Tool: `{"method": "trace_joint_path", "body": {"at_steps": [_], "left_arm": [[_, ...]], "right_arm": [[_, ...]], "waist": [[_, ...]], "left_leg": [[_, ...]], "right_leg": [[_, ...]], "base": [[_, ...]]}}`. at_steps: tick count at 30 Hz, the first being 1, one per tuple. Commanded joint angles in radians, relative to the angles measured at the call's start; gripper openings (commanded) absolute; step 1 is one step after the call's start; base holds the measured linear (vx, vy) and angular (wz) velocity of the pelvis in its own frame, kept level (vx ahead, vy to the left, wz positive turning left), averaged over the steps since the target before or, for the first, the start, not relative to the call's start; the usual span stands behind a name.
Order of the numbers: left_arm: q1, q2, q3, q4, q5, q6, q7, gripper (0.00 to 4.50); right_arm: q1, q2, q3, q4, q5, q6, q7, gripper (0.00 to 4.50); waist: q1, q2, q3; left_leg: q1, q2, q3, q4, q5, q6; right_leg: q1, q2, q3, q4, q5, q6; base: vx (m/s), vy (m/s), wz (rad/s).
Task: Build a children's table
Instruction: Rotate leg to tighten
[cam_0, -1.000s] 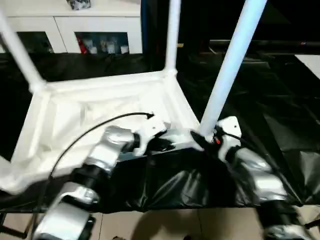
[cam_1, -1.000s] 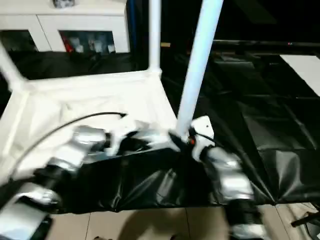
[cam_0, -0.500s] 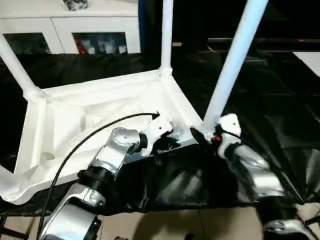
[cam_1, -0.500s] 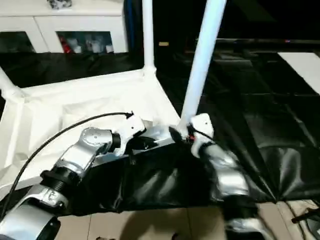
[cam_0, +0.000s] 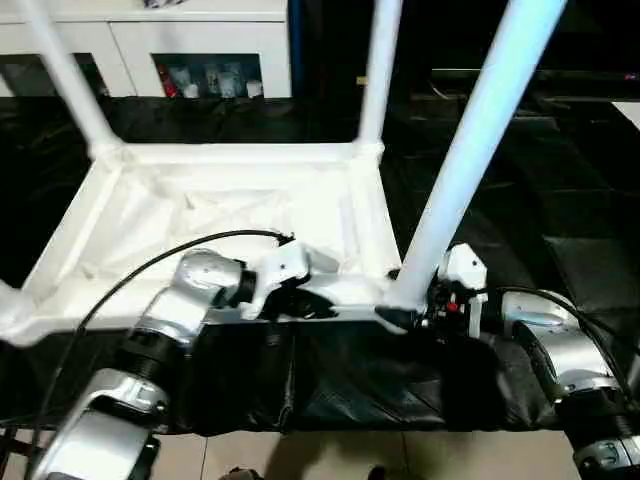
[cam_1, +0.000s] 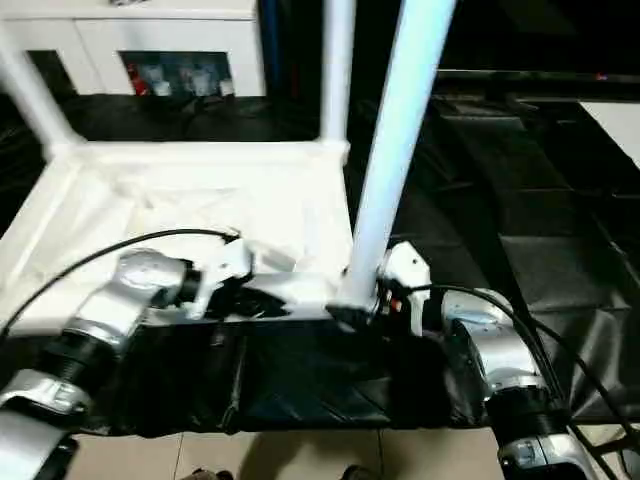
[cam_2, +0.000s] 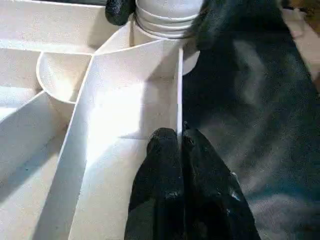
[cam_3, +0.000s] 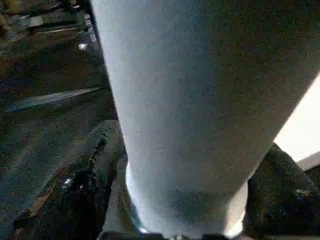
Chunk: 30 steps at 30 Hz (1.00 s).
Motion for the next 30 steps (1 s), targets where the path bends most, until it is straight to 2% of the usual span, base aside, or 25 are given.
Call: {"method": "trace_joint_path", "body": {"at_steps": [1,3,5,6,14,15,16,18,19,20,22,23,26,27,30], "left_arm": [[0.005,-0.005,-0.030,0.019,-0.009,-0.011,-0.047,0.00],[0.002,0.001,-0.026,0.020,-0.013,-0.011,-0.060,0.00],[0.001,0.004,-0.025,0.021,-0.016,-0.011,-0.067,0.00],[0.001,0.011,-0.028,0.022,-0.023,-0.013,-0.085,0.00],[-0.001,-0.021,-0.018,0.040,-0.019,-0.002,-0.025,0.00],[-0.004,-0.046,-0.010,0.043,-0.012,0.013,0.027,0.00],[-0.005,-0.059,-0.006,0.045,-0.009,0.021,0.056,0.00],[-0.011,-0.115,-0.005,0.051,0.021,0.050,0.182,0.00],[-0.011,-0.115,-0.005,0.051,0.021,0.050,0.182,0.00],[-0.010,-0.147,-0.008,0.049,0.029,0.065,0.233,0.00],[-0.009,-0.166,-0.009,0.049,0.032,0.074,0.258,0.00],[-0.008,-0.191,-0.012,0.048,0.038,0.085,0.291,0.00],[-0.006,-0.263,-0.025,0.050,0.063,0.113,0.381,0.00],[-0.006,-0.263,-0.025,0.050,0.063,0.113,0.381,0.00],[0.000,-0.309,-0.038,0.051,0.088,0.122,0.438,0.00]], "right_arm": [[-0.002,-0.004,0.041,0.001,0.002,0.016,0.050,3.15],[-0.005,-0.003,0.042,0.001,0.006,0.017,0.059,2.82],[-0.007,-0.003,0.043,0.001,0.008,0.017,0.063,2.82],[-0.007,-0.003,0.049,-0.002,0.019,0.022,0.080,2.77],[0.041,0.030,0.040,-0.054,0.044,0.056,0.046,2.71],[0.050,0.059,0.024,-0.051,0.026,0.048,-0.040,2.71],[0.055,0.076,0.015,-0.049,0.015,0.042,-0.088,2.71],[0.052,0.154,-0.018,-0.010,-0.049,0.053,-0.329,2.71],[0.052,0.154,-0.018,-0.010,-0.049,0.053,-0.329,2.70],[0.052,0.193,-0.029,-0.001,-0.062,0.070,-0.418,2.70],[0.053,0.217,-0.035,0.001,-0.066,0.080,-0.465,2.70],[0.052,0.253,-0.045,0.005,-0.065,0.097,-0.521,2.70],[0.034,0.357,-0.074,0.040,-0.071,0.127,-0.687,2.70],[0.034,0.357,-0.074,0.040,-0.071,0.127,-0.687,2.70],[0.014,0.426,-0.068,0.067,-0.105,0.092,-0.787,2.70]], "waist": [[0.003,-0.013,-0.048],[0.003,-0.014,-0.046],[0.003,-0.015,-0.044],[0.004,-0.021,-0.048],[0.007,-0.022,-0.052],[0.008,-0.020,-0.050],[0.006,-0.021,-0.049],[-0.004,-0.022,-0.045],[-0.007,-0.023,-0.045],[-0.010,-0.024,-0.045],[-0.012,-0.021,-0.041],[-0.014,-0.022,-0.042],[-0.022,-0.022,-0.042],[-0.025,-0.022,-0.043],[-0.031,-0.021,-0.043]], "left_leg": [[0.009,0.024,0.003,-0.052,-0.230,0.107],[0.009,0.024,0.002,-0.054,-0.254,0.088],[0.008,0.024,0.001,-0.055,-0.266,0.078],[0.008,0.023,0.001,-0.054,-0.263,0.076],[0.007,0.022,0.002,-0.050,-0.226,0.082],[0.010,0.022,0.003,-0.051,-0.229,0.079],[0.007,0.022,0.001,-0.052,-0.233,0.073],[0.008,0.017,-0.004,-0.058,-0.280,0.035],[0.007,0.016,-0.007,-0.060,-0.293,0.026],[0.006,0.015,-0.010,-0.060,-0.310,0.020],[0.012,0.015,-0.010,-0.062,-0.340,0.020],[0.012,0.014,-0.012,-0.062,-0.362,0.018],[0.013,0.013,-0.014,-0.063,-0.377,0.011],[0.013,0.011,-0.014,-0.063,-0.384,0.009],[0.014,0.009,-0.014,-0.063,-0.403,0.013]], "right_leg": [[0.048,-0.031,0.023,-0.054,-0.217,-0.264],[0.046,-0.032,0.025,-0.057,-0.256,-0.253],[0.045,-0.033,0.026,-0.058,-0.278,-0.246],[0.047,-0.034,0.027,-0.056,-0.286,-0.241],[0.048,-0.033,0.027,-0.052,-0.246,-0.243],[0.044,-0.033,0.028,-0.055,-0.250,-0.243],[0.045,-0.035,0.029,-0.056,-0.263,-0.239],[0.040,-0.036,0.028,-0.067,-0.383,-0.200],[0.041,-0.036,0.026,-0.069,-0.415,-0.187],[0.042,-0.035,0.026,-0.072,-0.449,-0.166],[0.034,-0.034,0.027,-0.079,-0.487,-0.152],[0.030,-0.035,0.028,-0.085,-0.526,-0.132],[0.025,-0.033,0.028,-0.089,-0.540,-0.118],[0.024,-0.031,0.027,-0.090,-0.546,-0.112],[0.020,-0.031,0.028,-0.095,-0.557,-0.100]], "base": [[0.000,0.000,0.00],[0.000,0.000,0.00],[0.000,0.000,0.00],[0.000,0.000,0.00],[0.000,0.000,0.00],[0.000,0.000,0.00],[0.000,0.000,0.00],[0.000,0.000,0.00],[0.000,0.000,0.00],[0.000,0.000,0.00],[0.000,0.000,0.00],[0.000,0.000,0.00],[0.000,0.000,0.00],[0.000,0.000,0.00],[0.000,0.000,0.00]]}}
